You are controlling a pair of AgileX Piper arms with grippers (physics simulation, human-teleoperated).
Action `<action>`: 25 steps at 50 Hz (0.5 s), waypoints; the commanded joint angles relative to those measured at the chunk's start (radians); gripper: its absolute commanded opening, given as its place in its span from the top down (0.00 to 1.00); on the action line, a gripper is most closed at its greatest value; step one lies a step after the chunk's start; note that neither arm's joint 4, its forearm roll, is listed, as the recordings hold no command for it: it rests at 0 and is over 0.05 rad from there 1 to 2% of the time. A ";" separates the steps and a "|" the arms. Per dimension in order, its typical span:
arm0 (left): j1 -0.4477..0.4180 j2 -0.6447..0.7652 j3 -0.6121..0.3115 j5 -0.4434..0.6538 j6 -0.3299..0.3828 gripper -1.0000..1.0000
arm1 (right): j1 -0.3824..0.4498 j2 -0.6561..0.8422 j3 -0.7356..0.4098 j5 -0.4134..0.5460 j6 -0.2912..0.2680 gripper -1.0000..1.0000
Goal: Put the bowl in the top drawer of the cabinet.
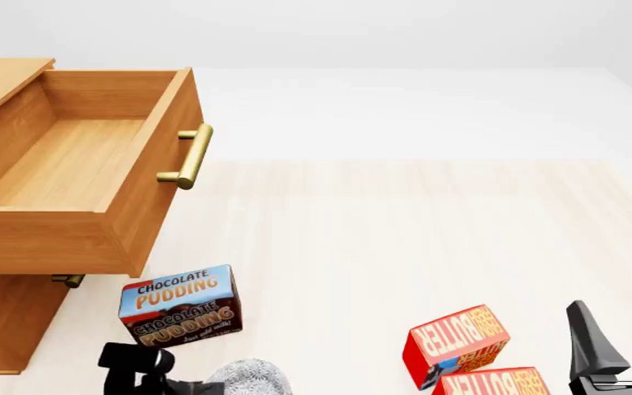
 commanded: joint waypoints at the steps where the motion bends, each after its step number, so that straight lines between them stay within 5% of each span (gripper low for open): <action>1: 0.023 -0.151 -0.055 0.139 0.103 1.00 | 0.000 0.000 0.000 0.000 0.000 0.00; 25: 0.057 -0.289 -0.120 0.294 0.268 1.00 | 0.000 0.000 0.000 0.000 0.000 0.00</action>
